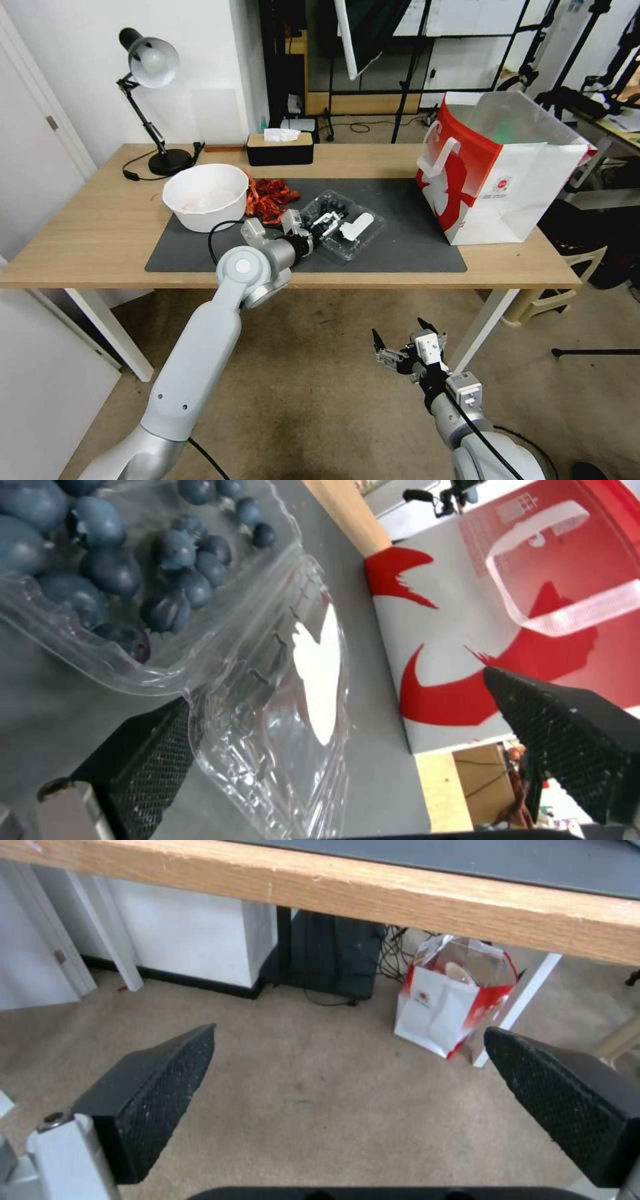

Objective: Close the takeout container lid, then place the container into the takeout bag.

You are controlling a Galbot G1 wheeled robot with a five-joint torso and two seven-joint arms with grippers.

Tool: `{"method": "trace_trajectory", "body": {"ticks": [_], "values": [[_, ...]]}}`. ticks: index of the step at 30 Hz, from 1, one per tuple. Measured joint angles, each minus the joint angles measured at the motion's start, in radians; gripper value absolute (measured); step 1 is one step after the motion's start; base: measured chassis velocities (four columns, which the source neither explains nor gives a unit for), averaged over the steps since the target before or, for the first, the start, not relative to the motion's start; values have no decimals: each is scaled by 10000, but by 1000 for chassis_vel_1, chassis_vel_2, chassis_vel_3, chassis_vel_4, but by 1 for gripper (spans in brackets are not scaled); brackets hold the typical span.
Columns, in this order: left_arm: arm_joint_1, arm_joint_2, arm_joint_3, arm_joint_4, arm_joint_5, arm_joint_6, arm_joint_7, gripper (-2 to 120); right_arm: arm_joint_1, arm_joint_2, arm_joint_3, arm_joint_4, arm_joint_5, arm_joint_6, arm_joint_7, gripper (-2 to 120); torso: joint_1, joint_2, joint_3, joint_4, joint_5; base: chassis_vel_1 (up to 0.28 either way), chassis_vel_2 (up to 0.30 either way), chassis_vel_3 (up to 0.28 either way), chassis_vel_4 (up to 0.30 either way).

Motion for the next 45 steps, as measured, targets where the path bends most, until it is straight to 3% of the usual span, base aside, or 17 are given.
{"method": "trace_trajectory", "body": {"ticks": [17, 45], "values": [[-5, -555, 490, -163, 394, -137, -162, 100, -122, 6, 0, 47, -57, 45, -23, 100, 0, -2, 0, 0, 1, 0, 0, 0, 0], [-373, -1270, 1213, 494, 849, -206, -147, 100, -183, 70, 38, 45, -94, 113, -30, 100, 1, -2, 0, 0, 0, 0, 0, 0, 0]]}}
